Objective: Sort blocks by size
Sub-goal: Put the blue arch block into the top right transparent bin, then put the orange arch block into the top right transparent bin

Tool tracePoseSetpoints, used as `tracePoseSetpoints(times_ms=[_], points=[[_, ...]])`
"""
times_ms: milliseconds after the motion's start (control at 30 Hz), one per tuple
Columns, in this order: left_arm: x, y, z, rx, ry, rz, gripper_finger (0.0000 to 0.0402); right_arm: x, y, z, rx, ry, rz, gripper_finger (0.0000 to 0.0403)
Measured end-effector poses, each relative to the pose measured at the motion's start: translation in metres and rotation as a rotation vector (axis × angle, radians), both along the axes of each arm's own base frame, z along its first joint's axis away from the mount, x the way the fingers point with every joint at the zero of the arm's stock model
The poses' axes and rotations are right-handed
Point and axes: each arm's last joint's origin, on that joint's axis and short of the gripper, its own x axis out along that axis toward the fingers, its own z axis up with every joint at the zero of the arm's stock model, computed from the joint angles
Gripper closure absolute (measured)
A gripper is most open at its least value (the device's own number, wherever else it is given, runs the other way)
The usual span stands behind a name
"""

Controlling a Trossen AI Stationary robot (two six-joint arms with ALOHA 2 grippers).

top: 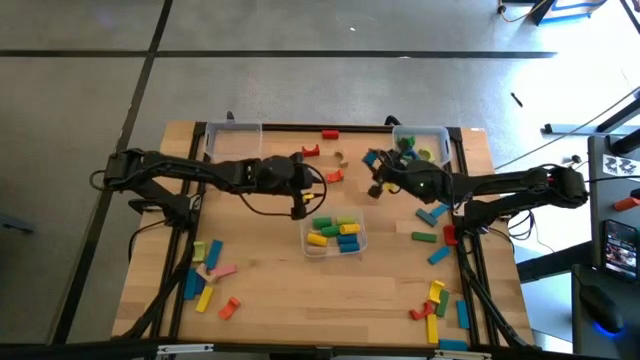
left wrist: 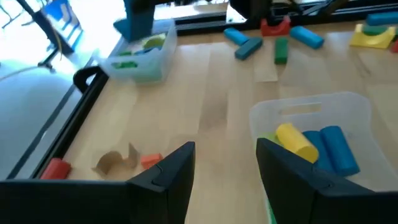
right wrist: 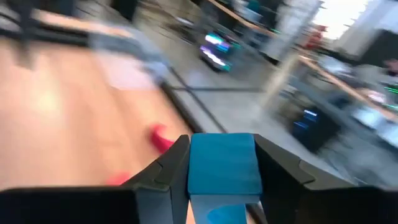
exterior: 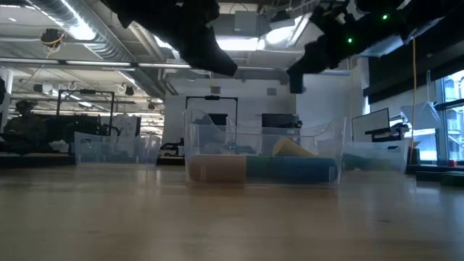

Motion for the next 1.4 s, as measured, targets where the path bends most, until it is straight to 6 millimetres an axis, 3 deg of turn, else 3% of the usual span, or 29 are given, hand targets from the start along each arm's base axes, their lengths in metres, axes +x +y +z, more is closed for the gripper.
tracePoseSetpoints(times_ms=[433, 800, 967, 1200, 1400], points=[[-0.003, 0.011, -0.004, -0.039, -0.001, 0.058, 0.0233, -0.033, -0.066, -0.02, 0.171, 0.052, -0.454, 0.0259], [-0.002, 0.011, -0.004, -0.048, -0.006, 0.063, 0.0233, -0.065, -0.097, -0.04, 0.293, 0.038, -0.694, 0.0257], [0.001, 0.011, -0.006, -0.049, -0.017, 0.064, 0.0233, -0.075, -0.105, -0.044, 0.324, -0.003, -0.782, 0.0221], [0.014, 0.016, -0.018, -0.068, -0.053, 0.083, 0.0233, -0.077, -0.107, -0.046, 0.361, 0.004, -0.757, 0.0134], [0.028, 0.039, -0.037, -0.135, -0.051, 0.18, 0.0233, -0.071, -0.106, -0.045, 0.452, -0.032, -0.583, 0.0089]])
